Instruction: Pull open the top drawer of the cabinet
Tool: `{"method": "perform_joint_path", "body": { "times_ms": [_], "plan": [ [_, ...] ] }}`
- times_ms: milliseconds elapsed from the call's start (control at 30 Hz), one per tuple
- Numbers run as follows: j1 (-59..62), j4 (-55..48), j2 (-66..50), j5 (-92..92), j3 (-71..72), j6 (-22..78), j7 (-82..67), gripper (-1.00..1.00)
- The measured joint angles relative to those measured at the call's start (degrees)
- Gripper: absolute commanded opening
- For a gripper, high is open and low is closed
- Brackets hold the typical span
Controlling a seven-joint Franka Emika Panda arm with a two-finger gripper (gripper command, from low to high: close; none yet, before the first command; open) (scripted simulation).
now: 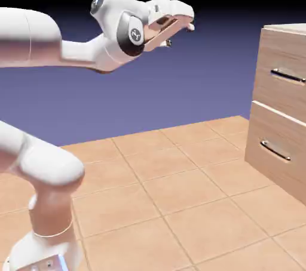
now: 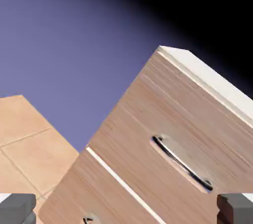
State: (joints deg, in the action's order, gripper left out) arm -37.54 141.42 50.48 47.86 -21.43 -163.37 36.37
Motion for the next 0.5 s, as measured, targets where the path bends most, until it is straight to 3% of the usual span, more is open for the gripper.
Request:
{"method": "perform_joint_path", "body": {
  "times_ms": [500],
  "plan": [
    [-28.78, -15.29, 13.92, 37.38, -16.74, 8.31, -4.75, 0.00]
  ]
}}
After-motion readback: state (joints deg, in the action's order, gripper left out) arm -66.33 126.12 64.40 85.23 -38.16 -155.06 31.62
